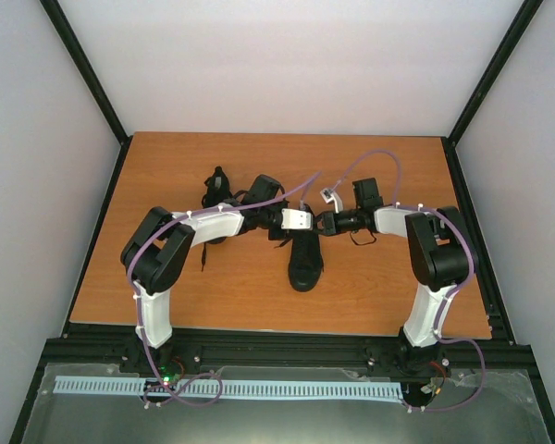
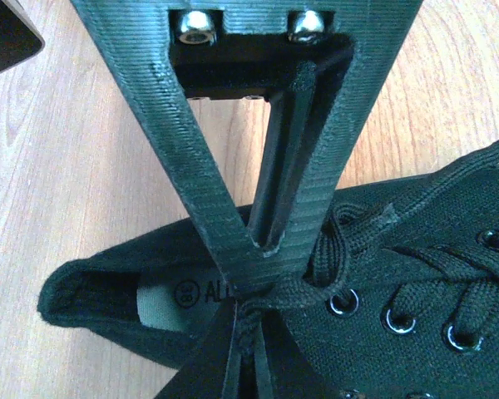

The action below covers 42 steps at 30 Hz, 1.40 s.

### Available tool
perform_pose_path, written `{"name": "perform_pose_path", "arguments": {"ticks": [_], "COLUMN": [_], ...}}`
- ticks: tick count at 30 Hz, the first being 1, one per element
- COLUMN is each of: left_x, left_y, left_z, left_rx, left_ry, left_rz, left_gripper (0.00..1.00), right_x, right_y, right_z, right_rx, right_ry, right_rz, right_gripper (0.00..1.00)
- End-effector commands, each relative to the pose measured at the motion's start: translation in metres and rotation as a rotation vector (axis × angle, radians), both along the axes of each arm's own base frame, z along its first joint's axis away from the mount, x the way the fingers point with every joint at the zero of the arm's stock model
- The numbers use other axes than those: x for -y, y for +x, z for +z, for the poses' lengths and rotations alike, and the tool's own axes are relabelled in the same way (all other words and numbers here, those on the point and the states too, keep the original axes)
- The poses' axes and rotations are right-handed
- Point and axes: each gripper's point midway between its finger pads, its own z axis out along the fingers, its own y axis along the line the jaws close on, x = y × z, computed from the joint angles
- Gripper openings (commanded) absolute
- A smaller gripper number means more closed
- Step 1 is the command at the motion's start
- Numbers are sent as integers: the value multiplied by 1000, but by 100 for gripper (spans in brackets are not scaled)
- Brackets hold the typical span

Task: Tie the shoes
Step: Tie the shoelace on the shoe.

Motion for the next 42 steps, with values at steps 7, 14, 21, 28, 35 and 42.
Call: {"name": "perform_pose_path", "arguments": {"ticks": [7,14,21,28,35,42], "left_x": [3,-3,-13,-24,-37,-40], "left_y": [4,-1,-5,-5,-11,2], "left_z": [13,17,21,20,20,29], "left_rx": [34,33,45,57,60,181], "left_ry": [-35,-17,21,62,117,154], "left_rz": [-7,-19,-37,-32,-67,-118], "left_gripper": [1,10,23,24,27,47], "right_x": [-8,6,8,8,6,4], "right_y": [-1,9,9,8,5,4], "right_z": [4,8,8,10,14,14], "right_rx": [48,78,72,70,69,67], "right_ry": [-19,-76,-77,-79,-66,-60], "right_rz": [24,-49,-54,-48,-30,-15], "right_gripper": [5,3,3,3,3,3]}}
